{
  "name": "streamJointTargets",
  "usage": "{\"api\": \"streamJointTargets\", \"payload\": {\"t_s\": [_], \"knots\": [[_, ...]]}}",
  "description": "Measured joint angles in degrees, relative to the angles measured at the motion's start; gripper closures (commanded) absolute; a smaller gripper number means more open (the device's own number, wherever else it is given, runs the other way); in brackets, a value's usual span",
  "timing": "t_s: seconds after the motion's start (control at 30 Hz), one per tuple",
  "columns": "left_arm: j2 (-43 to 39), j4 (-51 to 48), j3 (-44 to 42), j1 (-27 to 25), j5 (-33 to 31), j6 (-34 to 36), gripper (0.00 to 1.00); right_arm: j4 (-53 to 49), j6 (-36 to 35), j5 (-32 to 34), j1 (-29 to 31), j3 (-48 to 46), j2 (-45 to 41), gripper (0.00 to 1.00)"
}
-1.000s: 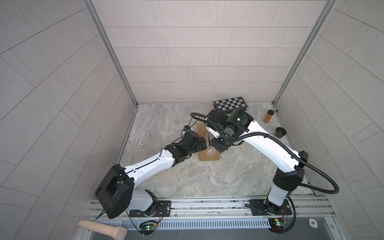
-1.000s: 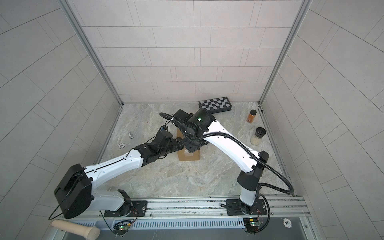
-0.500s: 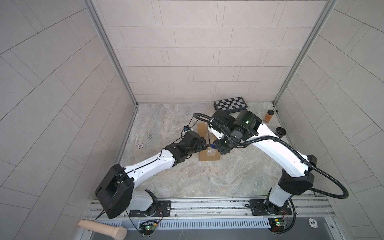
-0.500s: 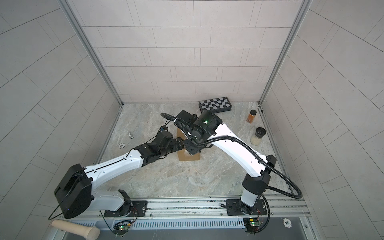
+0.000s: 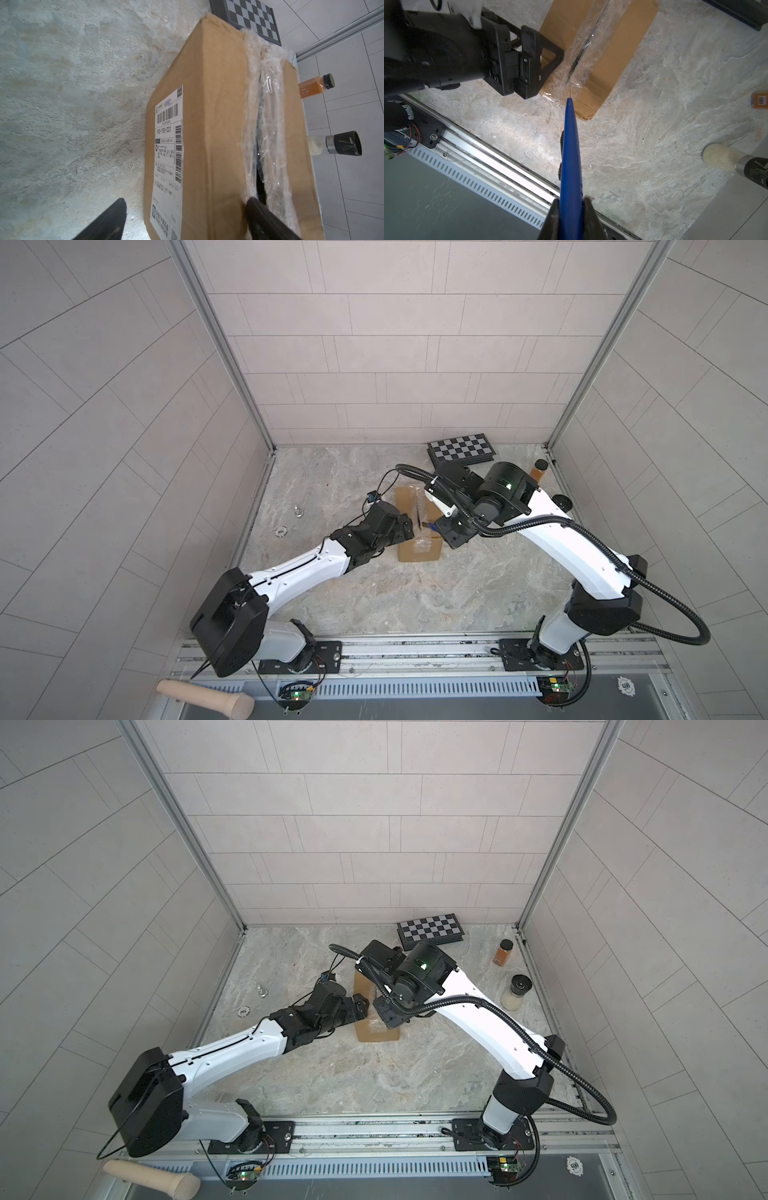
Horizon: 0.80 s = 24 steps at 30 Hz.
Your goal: Unpack the express box
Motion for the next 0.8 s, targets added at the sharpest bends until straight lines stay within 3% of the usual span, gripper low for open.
{"api": "streamJointTargets", "payload": {"t_s": [0.8], "knots": [[0.0, 0.1, 0.0, 0.1, 0.2, 0.0, 0.07, 0.6, 2.6, -2.2, 0.7, -3.8, 0.4, 1.00]]}}
